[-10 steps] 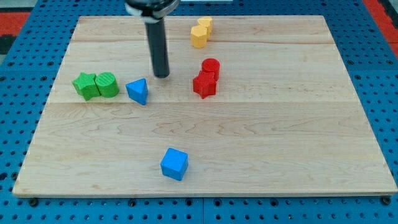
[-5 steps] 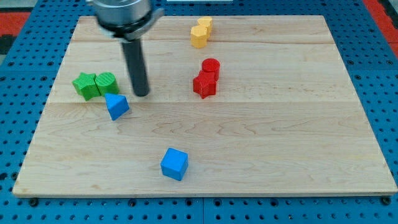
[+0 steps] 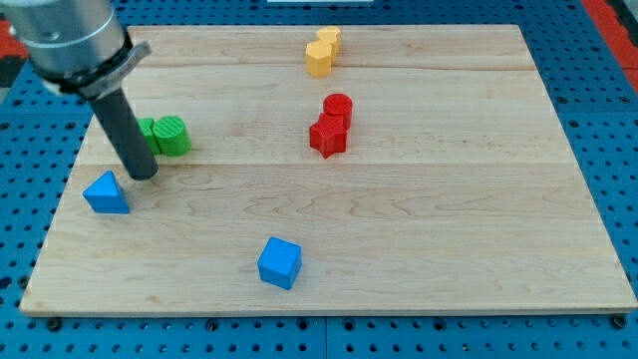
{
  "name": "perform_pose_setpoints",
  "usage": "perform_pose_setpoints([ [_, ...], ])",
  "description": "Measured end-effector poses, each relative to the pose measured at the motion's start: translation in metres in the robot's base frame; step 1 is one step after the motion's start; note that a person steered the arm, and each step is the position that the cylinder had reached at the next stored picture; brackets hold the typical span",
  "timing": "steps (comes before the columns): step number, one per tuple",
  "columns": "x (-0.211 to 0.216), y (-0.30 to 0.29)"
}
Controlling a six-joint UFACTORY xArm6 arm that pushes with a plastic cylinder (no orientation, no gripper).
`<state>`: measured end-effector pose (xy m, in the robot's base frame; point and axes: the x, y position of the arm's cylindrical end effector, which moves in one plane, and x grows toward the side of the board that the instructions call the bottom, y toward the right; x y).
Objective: Place the blue blocks in a horizontal line
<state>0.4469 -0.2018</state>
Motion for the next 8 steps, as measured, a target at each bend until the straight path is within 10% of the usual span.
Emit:
perform_pose_setpoints([
  [2,0.057,-0.006],
  [5,0.088,0.214],
  [6,0.145,0.205],
  [8,0.125,0.103],
])
